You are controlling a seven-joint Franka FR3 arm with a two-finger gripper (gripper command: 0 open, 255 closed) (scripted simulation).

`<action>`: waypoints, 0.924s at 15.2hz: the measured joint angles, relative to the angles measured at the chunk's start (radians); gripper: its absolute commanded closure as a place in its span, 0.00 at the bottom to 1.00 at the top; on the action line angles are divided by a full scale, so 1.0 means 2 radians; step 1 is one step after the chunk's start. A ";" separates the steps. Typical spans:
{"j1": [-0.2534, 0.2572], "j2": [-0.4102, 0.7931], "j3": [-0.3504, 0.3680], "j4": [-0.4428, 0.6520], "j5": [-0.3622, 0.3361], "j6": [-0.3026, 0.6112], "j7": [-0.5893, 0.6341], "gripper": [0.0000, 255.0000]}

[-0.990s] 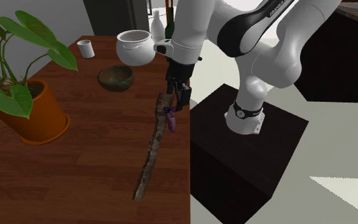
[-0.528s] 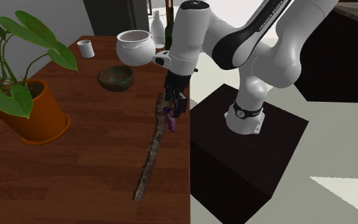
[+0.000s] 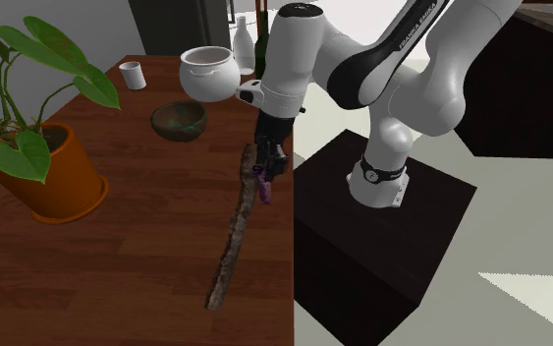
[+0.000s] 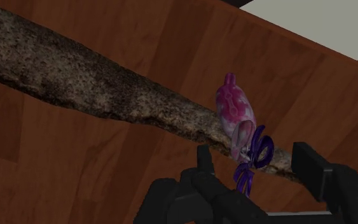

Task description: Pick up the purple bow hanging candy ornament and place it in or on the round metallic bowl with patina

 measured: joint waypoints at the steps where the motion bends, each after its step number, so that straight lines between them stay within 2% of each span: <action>1: 0.000 0.000 0.000 0.000 0.000 0.000 0.000 1.00; 9: 0.000 0.000 0.000 0.000 0.000 0.000 0.000 1.00; 14: 0.003 -0.024 0.002 0.015 0.005 -0.039 -0.002 1.00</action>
